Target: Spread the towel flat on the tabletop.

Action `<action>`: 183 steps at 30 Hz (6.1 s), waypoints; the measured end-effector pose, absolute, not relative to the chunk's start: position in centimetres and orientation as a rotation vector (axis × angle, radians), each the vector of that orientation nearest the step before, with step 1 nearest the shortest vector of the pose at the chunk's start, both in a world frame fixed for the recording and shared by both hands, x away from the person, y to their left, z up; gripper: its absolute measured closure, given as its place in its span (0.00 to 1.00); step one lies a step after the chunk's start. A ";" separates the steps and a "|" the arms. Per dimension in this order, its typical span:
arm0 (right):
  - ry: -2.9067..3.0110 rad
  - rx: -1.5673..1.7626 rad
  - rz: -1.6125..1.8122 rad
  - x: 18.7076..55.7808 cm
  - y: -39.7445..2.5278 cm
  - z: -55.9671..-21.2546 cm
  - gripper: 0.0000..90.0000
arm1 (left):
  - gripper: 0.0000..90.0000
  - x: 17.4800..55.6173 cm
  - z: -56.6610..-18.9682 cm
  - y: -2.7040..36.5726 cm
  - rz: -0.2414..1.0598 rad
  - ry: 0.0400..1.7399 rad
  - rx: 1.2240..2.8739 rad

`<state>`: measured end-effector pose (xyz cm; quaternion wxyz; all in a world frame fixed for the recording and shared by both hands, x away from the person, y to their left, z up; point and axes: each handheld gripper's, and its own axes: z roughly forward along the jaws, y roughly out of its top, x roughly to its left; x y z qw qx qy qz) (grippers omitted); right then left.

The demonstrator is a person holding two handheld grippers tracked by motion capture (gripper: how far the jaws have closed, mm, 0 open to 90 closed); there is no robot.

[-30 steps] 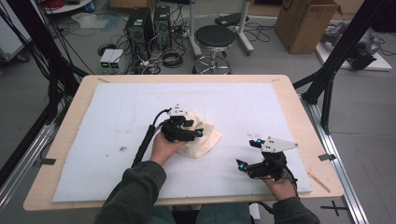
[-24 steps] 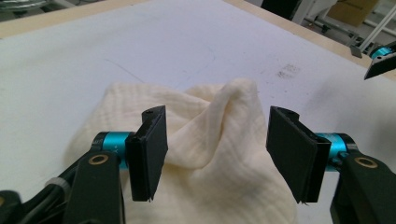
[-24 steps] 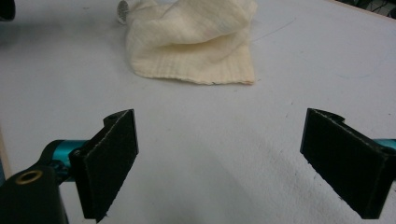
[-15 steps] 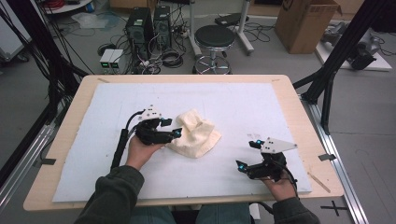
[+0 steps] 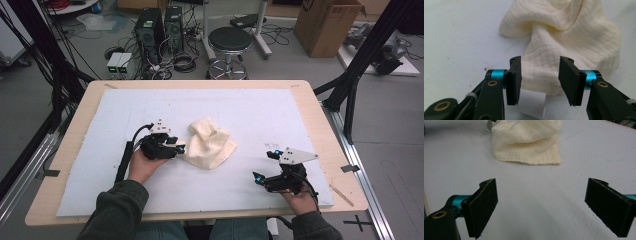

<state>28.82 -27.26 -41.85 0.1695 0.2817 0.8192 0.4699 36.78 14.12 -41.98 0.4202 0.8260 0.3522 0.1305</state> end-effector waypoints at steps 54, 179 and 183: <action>2.522 0.856 1.190 40.1 -19.7 -44.5 0.71 | 0.86 37.2 -44.2 14.0 0.338 0.908 2.127; 2.601 0.641 1.299 30.7 -22.2 -41.9 0.66 | 0.65 28.4 -42.5 16.8 0.326 0.783 2.060; 2.636 0.644 1.248 32.3 -21.3 -42.5 0.68 | 0.72 29.1 -43.3 16.3 0.316 0.783 2.130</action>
